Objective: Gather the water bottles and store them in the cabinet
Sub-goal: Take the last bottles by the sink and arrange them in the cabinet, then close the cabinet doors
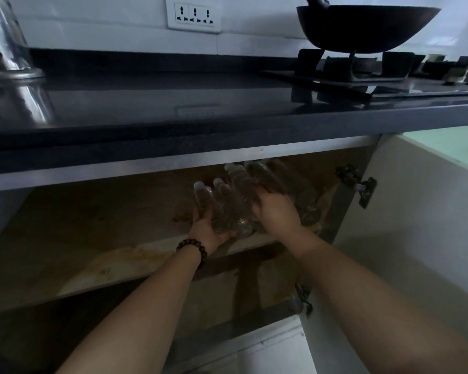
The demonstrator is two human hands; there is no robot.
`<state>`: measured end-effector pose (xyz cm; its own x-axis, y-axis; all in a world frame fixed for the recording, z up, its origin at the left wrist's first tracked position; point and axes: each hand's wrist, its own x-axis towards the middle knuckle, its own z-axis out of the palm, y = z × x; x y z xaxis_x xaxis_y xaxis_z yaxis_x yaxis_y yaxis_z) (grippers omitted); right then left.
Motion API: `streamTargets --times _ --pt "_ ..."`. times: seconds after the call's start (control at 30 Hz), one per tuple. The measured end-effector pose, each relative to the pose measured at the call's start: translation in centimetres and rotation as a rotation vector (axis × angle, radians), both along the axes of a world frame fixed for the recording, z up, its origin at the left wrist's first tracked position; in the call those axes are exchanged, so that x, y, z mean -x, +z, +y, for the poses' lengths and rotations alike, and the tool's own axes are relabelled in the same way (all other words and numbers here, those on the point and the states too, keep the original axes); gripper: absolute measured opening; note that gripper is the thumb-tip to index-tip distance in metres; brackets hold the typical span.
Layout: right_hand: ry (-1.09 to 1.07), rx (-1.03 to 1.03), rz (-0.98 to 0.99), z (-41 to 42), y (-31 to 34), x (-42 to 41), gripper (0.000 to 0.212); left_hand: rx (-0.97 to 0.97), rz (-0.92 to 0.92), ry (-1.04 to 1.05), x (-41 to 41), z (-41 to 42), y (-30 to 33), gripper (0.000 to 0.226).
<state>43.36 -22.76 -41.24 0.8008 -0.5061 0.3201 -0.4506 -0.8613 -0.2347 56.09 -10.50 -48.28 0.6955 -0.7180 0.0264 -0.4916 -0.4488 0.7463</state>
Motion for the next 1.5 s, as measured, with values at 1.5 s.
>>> streamTargets --times 1.5 --pt "0.051 -0.376 0.417 22.0 27.6 18.2 0.064 -0.562 -0.225 0.262 20.7 32.9 33.3 0.074"
